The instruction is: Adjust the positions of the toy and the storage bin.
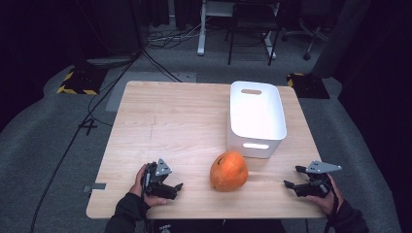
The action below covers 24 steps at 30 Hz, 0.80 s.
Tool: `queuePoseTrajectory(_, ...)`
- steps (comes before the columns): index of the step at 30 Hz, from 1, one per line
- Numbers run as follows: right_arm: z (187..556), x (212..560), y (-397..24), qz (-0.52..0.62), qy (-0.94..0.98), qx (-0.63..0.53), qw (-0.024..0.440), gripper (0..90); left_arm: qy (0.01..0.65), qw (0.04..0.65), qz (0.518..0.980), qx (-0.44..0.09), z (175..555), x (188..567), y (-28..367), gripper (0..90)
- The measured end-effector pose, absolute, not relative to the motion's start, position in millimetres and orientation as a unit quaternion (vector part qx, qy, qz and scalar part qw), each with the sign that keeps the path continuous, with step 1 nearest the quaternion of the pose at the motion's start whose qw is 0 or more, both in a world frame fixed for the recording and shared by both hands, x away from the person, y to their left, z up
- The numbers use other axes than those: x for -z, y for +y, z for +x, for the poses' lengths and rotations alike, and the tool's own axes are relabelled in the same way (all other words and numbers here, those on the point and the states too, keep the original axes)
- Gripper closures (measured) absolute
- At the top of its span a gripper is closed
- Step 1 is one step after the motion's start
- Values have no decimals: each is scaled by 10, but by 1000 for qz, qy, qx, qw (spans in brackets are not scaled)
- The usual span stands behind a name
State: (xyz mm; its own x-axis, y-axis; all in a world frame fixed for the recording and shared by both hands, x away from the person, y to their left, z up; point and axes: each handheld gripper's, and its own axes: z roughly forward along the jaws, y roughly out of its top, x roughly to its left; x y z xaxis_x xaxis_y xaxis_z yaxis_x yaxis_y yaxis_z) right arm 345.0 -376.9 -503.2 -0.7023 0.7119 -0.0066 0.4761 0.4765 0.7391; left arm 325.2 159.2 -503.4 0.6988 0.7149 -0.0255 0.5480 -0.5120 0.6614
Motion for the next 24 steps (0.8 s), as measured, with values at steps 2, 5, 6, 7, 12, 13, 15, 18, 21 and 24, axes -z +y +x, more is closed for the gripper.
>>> queuePoseTrajectory(2,3450,5032,-3767,352,844,-372,158,165,364,329,861,-130,3254,5033,1579,41)
queuePoseTrajectory(5,3450,5033,-3767,352,844,-373,159,164,362,329,863,-130,3240,5030,1562,41)
queuePoseTrajectory(6,3450,5033,-3765,353,843,-373,159,164,360,329,864,-128,3230,5030,1537,41)
queuePoseTrajectory(7,3450,5033,-3765,353,843,-373,159,164,360,330,864,-126,3221,5033,1519,41)
queuePoseTrajectory(12,3453,5033,-3763,354,843,-372,160,164,349,332,867,-124,3182,5030,1425,47)
queuePoseTrajectory(13,3453,5033,-3763,354,843,-372,160,164,349,332,867,-124,3182,5030,1425,52)
queuePoseTrajectory(15,3453,5033,-3763,354,843,-372,159,164,348,331,868,-125,3167,5022,1378,63)
queuePoseTrajectory(18,3455,5033,-3764,354,843,-373,159,165,334,332,875,-114,3132,5001,1289,152)
queuePoseTrajectory(21,3455,5033,-3764,354,843,-373,159,165,312,327,884,-117,3111,4976,1171,171)
queuePoseTrajectory(24,3455,5033,-3764,354,843,-373,159,165,293,327,891,-117,3068,4936,1055,163)
